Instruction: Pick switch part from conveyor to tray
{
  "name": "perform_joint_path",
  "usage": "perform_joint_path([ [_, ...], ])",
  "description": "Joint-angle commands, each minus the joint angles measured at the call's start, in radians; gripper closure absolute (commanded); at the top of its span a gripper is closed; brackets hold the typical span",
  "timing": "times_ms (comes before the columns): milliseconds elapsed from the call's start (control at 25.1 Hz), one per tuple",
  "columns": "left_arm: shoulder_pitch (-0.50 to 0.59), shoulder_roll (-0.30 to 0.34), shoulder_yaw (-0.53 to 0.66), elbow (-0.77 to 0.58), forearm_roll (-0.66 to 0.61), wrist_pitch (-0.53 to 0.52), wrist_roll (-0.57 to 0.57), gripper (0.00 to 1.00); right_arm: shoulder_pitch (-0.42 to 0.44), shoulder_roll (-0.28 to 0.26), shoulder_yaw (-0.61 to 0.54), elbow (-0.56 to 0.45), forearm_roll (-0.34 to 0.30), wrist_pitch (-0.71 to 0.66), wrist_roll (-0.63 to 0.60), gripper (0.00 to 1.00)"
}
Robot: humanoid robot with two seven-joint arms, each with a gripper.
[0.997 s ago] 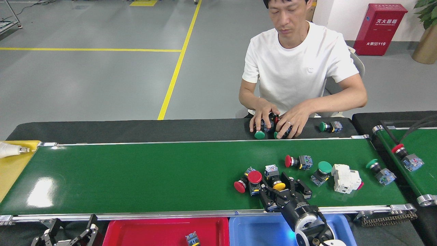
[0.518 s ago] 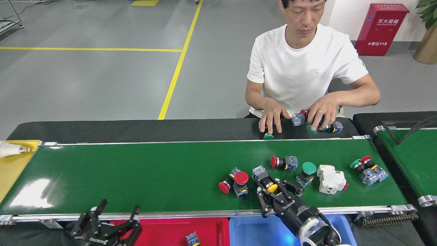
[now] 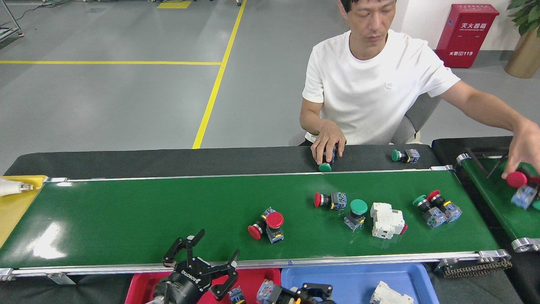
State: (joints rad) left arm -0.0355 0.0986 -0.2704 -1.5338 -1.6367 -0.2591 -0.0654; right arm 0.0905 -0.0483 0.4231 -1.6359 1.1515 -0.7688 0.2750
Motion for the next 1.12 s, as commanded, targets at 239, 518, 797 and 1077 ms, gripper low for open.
perform_joint_path([
  [239,-0.05,-0.014,-0.033,0.023,-0.005,0.001,-0.014,0.0,-0.034,0.047,0.005,-0.004,0.013,-0.017,0.064,0.04],
  [518,-0.142,-0.025,-0.043,0.133,-0.003,0.003,-0.016,0.0,-0.094,0.128,-0.345,-0.027,0.004,0.059,0.05,0.05],
  [797,-0.178,-0.019,-0.001,0.202,0.0,0.003,-0.007,0.07,-0.051,0.14,-0.662,-0.03,0.007,0.138,-0.062,0.11],
  [1077,-0.176,-0.02,0.049,0.239,0.012,0.0,0.085,0.98,0.008,0.127,-0.669,-0.024,0.089,0.402,-0.086,0.09],
])
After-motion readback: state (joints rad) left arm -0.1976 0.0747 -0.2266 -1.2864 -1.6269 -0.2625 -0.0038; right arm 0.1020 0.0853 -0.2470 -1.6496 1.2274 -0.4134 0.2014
